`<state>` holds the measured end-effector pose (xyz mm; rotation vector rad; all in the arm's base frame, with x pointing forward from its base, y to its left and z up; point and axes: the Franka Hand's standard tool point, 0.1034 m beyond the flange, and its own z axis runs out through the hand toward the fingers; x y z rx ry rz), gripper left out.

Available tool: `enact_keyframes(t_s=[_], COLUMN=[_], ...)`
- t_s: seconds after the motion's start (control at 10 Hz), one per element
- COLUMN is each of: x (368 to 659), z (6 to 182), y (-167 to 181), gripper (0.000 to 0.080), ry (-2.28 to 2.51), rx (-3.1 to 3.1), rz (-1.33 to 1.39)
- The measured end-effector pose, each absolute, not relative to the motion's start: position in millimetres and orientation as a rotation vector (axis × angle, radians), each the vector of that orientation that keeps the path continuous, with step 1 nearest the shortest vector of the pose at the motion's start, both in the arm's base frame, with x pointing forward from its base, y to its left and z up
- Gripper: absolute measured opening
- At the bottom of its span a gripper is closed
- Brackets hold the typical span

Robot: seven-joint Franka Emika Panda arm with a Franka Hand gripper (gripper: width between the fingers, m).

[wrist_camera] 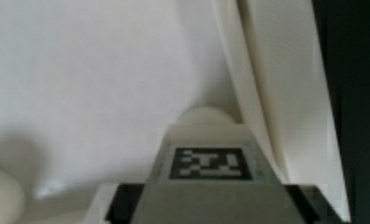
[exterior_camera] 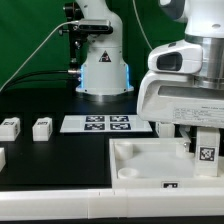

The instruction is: Assemble one leg

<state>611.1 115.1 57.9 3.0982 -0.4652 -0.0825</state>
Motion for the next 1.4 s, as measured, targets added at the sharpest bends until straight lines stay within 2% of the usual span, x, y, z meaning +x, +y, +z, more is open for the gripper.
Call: enact_keyframes(t_s=[0.4, 0.9, 1.4], x=[611.1, 610.4, 612.0], z=[57.9, 58.2, 59.6], y=[115.2, 121.8, 123.4], gripper=[0.0288, 0.0290, 0.0290], ry=[-0.501, -1.428, -2.293], rx=[3.093, 2.776, 2.112], rz=[-0.083, -0.072, -0.056])
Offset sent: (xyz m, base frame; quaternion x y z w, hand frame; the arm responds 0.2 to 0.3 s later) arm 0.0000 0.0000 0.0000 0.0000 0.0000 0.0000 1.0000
